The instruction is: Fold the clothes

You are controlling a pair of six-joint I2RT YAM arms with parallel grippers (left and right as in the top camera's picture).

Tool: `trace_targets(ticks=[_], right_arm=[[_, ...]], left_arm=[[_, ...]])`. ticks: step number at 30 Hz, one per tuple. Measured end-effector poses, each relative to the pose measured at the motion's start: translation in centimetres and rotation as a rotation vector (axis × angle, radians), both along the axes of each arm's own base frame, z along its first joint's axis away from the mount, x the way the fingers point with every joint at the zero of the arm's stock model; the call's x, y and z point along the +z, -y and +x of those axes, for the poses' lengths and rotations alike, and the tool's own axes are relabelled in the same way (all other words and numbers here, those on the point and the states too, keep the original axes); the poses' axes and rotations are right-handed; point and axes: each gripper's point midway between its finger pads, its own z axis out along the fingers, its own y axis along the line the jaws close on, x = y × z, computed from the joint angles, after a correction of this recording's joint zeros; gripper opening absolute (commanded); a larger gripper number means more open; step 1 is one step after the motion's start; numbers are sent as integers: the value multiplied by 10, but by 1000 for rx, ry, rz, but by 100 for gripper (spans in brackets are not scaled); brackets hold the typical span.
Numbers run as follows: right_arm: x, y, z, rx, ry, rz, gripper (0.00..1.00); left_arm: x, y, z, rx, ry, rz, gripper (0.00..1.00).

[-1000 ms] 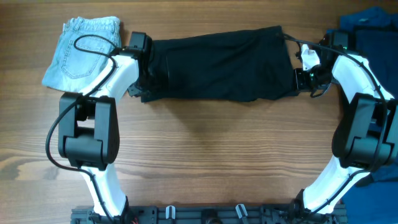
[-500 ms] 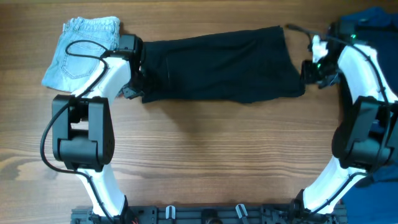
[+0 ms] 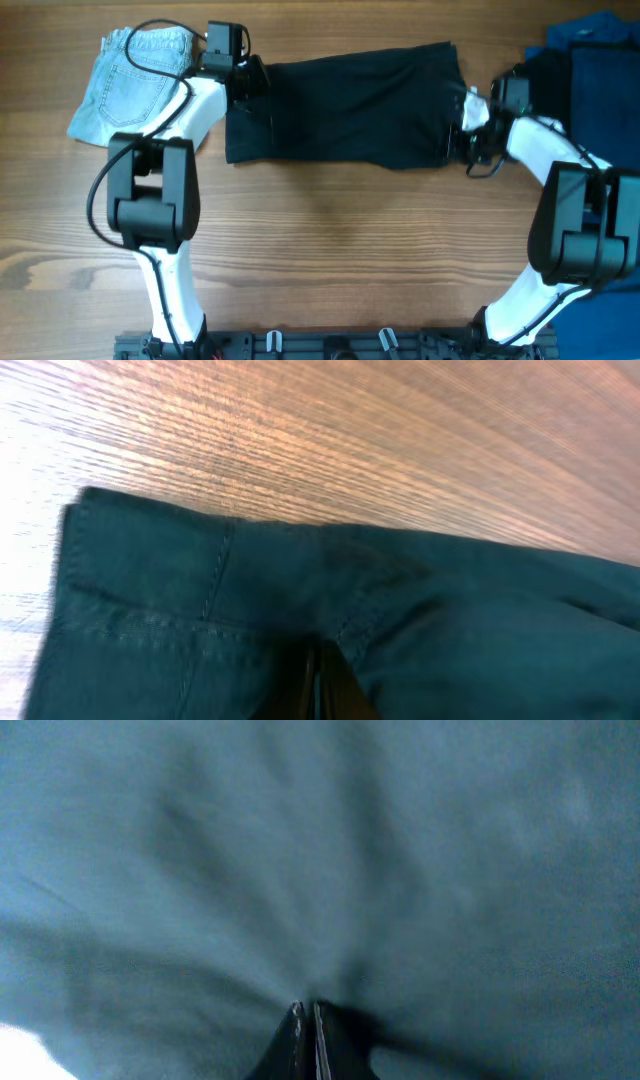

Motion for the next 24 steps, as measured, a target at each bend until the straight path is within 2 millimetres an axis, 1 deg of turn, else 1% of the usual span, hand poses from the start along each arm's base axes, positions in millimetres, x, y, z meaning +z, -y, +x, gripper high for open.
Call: trace_targets(ticks=[3, 4, 7, 10, 11, 12, 14, 15, 16, 17, 18, 19, 21, 22, 23, 24], right_arm=[[-4, 7, -10, -116, -13, -19, 4], [-4, 7, -13, -136, -25, -21, 4], [-4, 8, -16, -177, -53, -19, 4], [3, 8, -29, -169, -139, -24, 4], [11, 6, -27, -150, -140, -12, 4], [27, 6, -14, -137, -93, -8, 4], [71, 7, 20, -119, 66, -4, 5], [110, 9, 44, -111, 203, -7, 9], [135, 10, 60, -108, 300, -10, 14], [150, 11, 71, -103, 370, -15, 16], [159, 12, 81, -98, 428, -22, 15], [162, 13, 92, -86, 478, -30, 15], [150, 12, 105, -64, 499, -42, 11], [131, 8, 115, -50, 493, -42, 5], [112, 2, 126, -34, 495, -41, 4], [85, -6, 131, -8, 472, -48, 4]], left_arm=[[-28, 1, 5, -18, -8, 14, 4], [-33, 1, 6, -22, -6, 19, 4], [-33, -3, 12, -18, 17, 48, 4], [-26, -6, 17, -30, 42, 76, 4], [-16, -6, 19, -32, 57, 80, 4], [5, -6, 23, -30, 97, 79, 5], [61, -5, 29, -25, 199, 70, 5], [105, -5, 30, -22, 273, 60, 5], [133, -6, 29, -20, 313, 55, 5], [147, -6, 26, -20, 329, 53, 5], [152, -7, 22, -22, 319, 56, 5], [146, -7, 17, -25, 283, 61, 5], [102, -8, 12, -30, 173, 77, 5], [77, -8, 11, -34, 120, 84, 4], [46, -7, 9, -39, 62, 92, 4], [25, -7, 7, -42, 22, 98, 4]])
